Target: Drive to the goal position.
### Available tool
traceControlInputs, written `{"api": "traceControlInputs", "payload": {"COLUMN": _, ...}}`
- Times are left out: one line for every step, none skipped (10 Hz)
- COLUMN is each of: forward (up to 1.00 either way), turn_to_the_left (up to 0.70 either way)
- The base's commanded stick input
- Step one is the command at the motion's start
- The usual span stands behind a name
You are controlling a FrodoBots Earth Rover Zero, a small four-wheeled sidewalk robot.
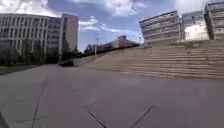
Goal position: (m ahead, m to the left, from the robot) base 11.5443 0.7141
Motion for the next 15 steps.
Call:
{"api": "traceControlInputs", "payload": {"forward": 0.70, "turn_to_the_left": 0.14}}
{"api": "traceControlInputs", "payload": {"forward": 0.70, "turn_to_the_left": 0.14}}
{"api": "traceControlInputs", "payload": {"forward": 0.70, "turn_to_the_left": 0.14}}
{"api": "traceControlInputs", "payload": {"forward": 0.70, "turn_to_the_left": 0.14}}
{"api": "traceControlInputs", "payload": {"forward": 0.70, "turn_to_the_left": 0.14}}
{"api": "traceControlInputs", "payload": {"forward": 0.70, "turn_to_the_left": 0.14}}
{"api": "traceControlInputs", "payload": {"forward": 0.70, "turn_to_the_left": 0.14}}
{"api": "traceControlInputs", "payload": {"forward": 0.70, "turn_to_the_left": 0.12}}
{"api": "traceControlInputs", "payload": {"forward": 0.70, "turn_to_the_left": 0.00}}
{"api": "traceControlInputs", "payload": {"forward": 0.70, "turn_to_the_left": 0.00}}
{"api": "traceControlInputs", "payload": {"forward": 0.70, "turn_to_the_left": 0.00}}
{"api": "traceControlInputs", "payload": {"forward": 0.70, "turn_to_the_left": 0.00}}
{"api": "traceControlInputs", "payload": {"forward": 0.70, "turn_to_the_left": 0.00}}
{"api": "traceControlInputs", "payload": {"forward": 0.70, "turn_to_the_left": 0.00}}
{"api": "traceControlInputs", "payload": {"forward": 0.70, "turn_to_the_left": 0.01}}
